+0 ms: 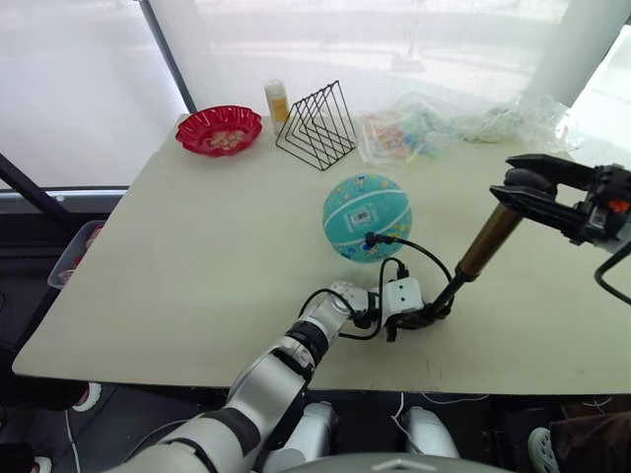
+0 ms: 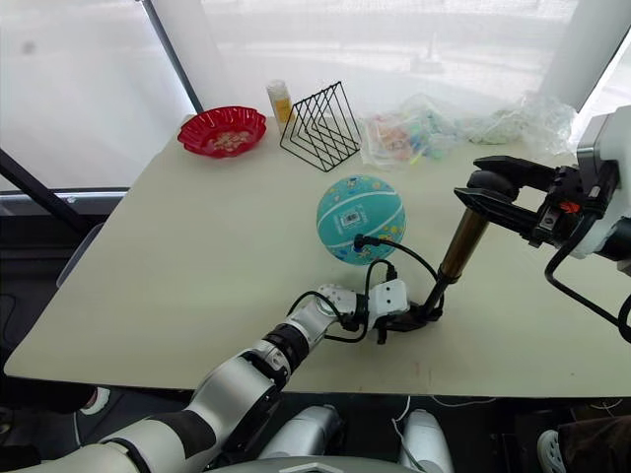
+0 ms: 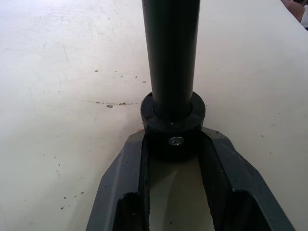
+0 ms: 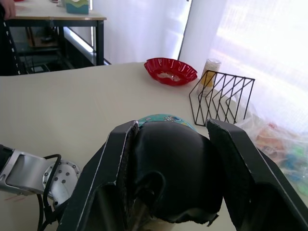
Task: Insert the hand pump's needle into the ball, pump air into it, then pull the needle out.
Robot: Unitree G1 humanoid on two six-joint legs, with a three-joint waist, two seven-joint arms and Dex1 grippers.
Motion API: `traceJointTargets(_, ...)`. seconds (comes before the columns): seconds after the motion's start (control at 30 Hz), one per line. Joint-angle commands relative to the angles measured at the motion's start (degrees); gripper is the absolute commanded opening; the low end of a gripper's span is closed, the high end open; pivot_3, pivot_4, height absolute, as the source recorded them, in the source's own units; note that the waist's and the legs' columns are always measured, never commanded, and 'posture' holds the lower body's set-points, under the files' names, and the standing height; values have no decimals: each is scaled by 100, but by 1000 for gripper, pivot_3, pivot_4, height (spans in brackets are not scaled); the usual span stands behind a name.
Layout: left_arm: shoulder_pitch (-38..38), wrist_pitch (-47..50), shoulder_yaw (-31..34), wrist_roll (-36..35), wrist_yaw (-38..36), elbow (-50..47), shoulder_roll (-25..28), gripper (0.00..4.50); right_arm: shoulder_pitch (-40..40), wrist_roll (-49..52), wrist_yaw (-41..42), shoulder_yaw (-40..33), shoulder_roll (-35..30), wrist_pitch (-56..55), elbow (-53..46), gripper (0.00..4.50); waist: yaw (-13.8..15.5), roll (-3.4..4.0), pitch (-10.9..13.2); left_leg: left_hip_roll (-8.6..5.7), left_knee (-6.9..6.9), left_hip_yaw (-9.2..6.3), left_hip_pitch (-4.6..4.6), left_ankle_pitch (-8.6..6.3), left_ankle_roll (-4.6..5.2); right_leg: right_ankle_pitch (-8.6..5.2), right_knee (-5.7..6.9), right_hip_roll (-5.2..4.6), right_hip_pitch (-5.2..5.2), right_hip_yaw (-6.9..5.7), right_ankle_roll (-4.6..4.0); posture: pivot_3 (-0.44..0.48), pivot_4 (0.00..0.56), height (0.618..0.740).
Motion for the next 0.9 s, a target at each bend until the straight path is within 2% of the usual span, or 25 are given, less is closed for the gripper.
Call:
traceJointTargets(0.03,377,534,-393,549,132,792,123,1070,623,-1001,54,350,392,-688,-240,1897,-22,-15,-19,2,-1,-3,10,-3,4,0,-11,4,15,-2,0,0,150,740)
traceJointTargets(0.1,381,535,-390,544,140,789,124,1070,916,-1405,48,701,726,-1027,-157,1897,-44,-22,-27,1,-1,8,22,-6,9,2,-14,4,22,9,4,0,150,740)
traceJointTargets(0.13,382,534,-390,542,144,790,128,1070,1081,-1636,69,976,909,-1237,-55,1897,-46,-53,-47,2,-1,13,30,-8,10,6,-15,3,26,13,11,0,150,740)
traceJointTargets(0.27,402,560,-391,531,141,783,145,1070,1457,-2709,128,1809,1431,-2191,628,1897,-59,-54,-73,13,-6,10,52,-10,9,19,-16,3,26,-2,31,0,150,740)
traceJointTargets(0.37,403,589,-389,525,124,779,156,1070,1544,-3053,213,2082,1656,-2648,1032,1897,-58,-60,-86,13,-7,12,59,-10,9,20,-16,6,27,3,30,0,150,740)
traceJointTargets(0.53,392,619,-378,520,131,780,158,1070,1512,-3154,197,2481,1990,-2800,1198,1897,-47,-59,-87,13,-7,10,58,-10,9,22,-16,9,26,6,27,0,150,740)
traceJointTargets(0.7,391,628,-373,518,140,780,143,1070,1242,-2749,223,2076,1835,-2560,831,1897,-33,-51,-85,11,-7,11,55,-10,10,22,-17,9,25,7,27,0,150,740)
traceJointTargets(0.9,390,631,-380,527,143,786,134,1070,528,-1449,222,1008,1005,-1562,191,1897,-17,6,-45,0,-3,11,37,-10,12,22,-20,0,16,13,26,0,150,740)
